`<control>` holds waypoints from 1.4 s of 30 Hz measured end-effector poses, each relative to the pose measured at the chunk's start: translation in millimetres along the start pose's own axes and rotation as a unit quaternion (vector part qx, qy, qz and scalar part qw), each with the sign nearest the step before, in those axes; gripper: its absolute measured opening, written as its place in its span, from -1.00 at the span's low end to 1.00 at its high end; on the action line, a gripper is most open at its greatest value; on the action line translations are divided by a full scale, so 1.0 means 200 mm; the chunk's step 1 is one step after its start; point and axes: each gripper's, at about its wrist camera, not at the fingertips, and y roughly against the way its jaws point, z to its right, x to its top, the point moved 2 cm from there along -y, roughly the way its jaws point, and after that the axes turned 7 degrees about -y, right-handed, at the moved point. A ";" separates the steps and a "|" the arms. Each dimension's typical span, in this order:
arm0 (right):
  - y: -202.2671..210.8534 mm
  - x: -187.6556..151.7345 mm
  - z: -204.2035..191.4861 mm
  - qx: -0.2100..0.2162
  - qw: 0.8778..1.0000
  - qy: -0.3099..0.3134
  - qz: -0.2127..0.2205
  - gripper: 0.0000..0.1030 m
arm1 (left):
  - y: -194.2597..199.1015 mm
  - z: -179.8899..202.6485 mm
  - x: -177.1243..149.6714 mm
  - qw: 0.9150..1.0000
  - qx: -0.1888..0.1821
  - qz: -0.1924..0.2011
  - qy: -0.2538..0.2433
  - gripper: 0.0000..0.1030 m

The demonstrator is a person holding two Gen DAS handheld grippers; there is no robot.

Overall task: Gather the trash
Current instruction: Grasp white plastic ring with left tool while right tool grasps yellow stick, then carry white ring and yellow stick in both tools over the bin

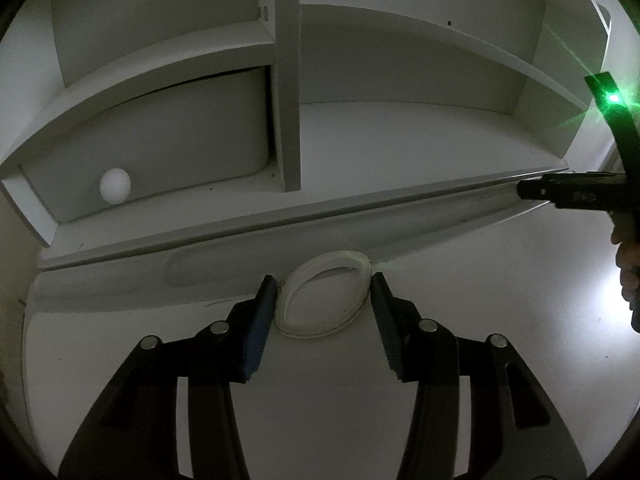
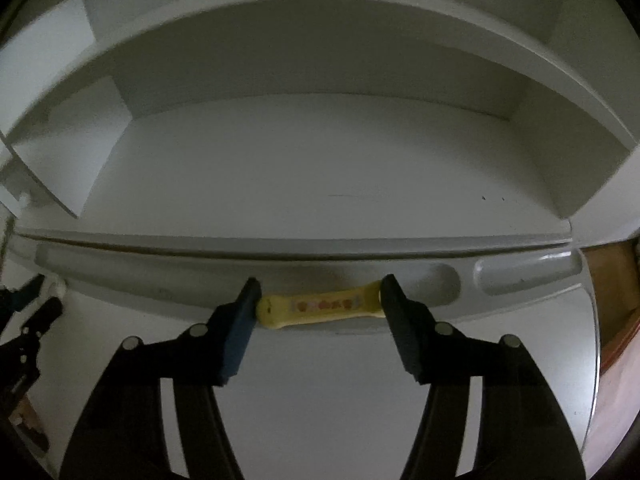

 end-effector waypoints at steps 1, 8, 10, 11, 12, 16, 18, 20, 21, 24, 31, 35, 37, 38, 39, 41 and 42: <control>0.02 0.00 0.03 0.004 1.000 -0.007 0.002 0.18 | 0.01 -0.01 0.00 1.000 0.000 0.000 0.001 -0.08; 0.15 -0.08 0.12 0.011 1.000 -0.013 0.017 0.18 | 0.02 -0.06 -0.01 1.000 0.001 0.000 0.000 -0.08; 0.15 -0.10 0.12 0.015 1.000 -0.011 0.016 0.18 | 0.03 -0.07 -0.02 1.000 0.000 0.000 -0.001 -0.08; 0.15 -0.13 0.13 0.017 1.000 -0.010 0.015 0.18 | 0.03 -0.07 -0.02 1.000 -0.001 0.000 0.000 -0.08; 0.15 -0.14 0.14 0.018 1.000 -0.010 0.014 0.18 | 0.04 -0.09 -0.02 1.000 -0.001 0.001 0.001 -0.08; 0.18 -0.17 0.17 0.023 1.000 -0.010 0.017 0.18 | 0.05 -0.08 -0.03 1.000 -0.002 0.002 0.001 -0.09; 0.22 -0.20 0.18 0.024 0.999 -0.006 0.024 0.18 | 0.07 -0.08 -0.04 1.000 -0.004 0.008 -0.002 -0.09; 0.21 -0.20 0.16 0.026 0.999 0.000 0.031 0.18 | 0.13 -0.06 -0.07 1.000 -0.006 0.021 -0.014 -0.09; 0.22 -0.21 0.16 0.030 0.999 0.000 0.035 0.18 | 0.15 -0.05 -0.07 0.999 -0.006 0.026 -0.020 -0.09; 0.30 -0.26 0.22 0.046 0.998 -0.008 0.044 0.18 | 0.22 0.04 -0.04 0.998 -0.018 0.053 -0.033 -0.09; 0.66 -0.50 0.49 0.075 0.993 -0.041 0.083 0.18 | 0.48 0.63 0.02 0.986 -0.104 0.084 -0.103 -0.09; 0.96 -0.79 0.88 0.082 0.986 -0.093 0.111 0.18 | 0.61 1.21 0.03 0.967 -0.163 0.101 -0.168 -0.09; 1.08 -0.95 1.07 0.077 0.982 -0.121 0.121 0.18 | 0.70 1.55 -0.04 0.952 -0.209 0.100 -0.203 -0.09; 1.16 -1.08 1.22 0.073 0.978 -0.146 0.127 0.18 | 0.73 1.71 -0.09 0.944 -0.226 0.096 -0.221 -0.09; 1.22 -1.16 1.30 0.070 0.976 -0.161 0.128 0.18 | 0.75 1.83 -0.13 0.937 -0.239 0.092 -0.235 -0.09; 1.29 -1.39 1.54 0.064 0.969 -0.202 0.125 0.18 | 0.79 2.17 -0.26 0.917 -0.282 0.075 -0.274 -0.09; 1.30 -1.49 1.66 0.060 0.966 -0.220 0.119 0.18 | 0.80 2.29 -0.32 0.908 -0.296 0.067 -0.289 -0.09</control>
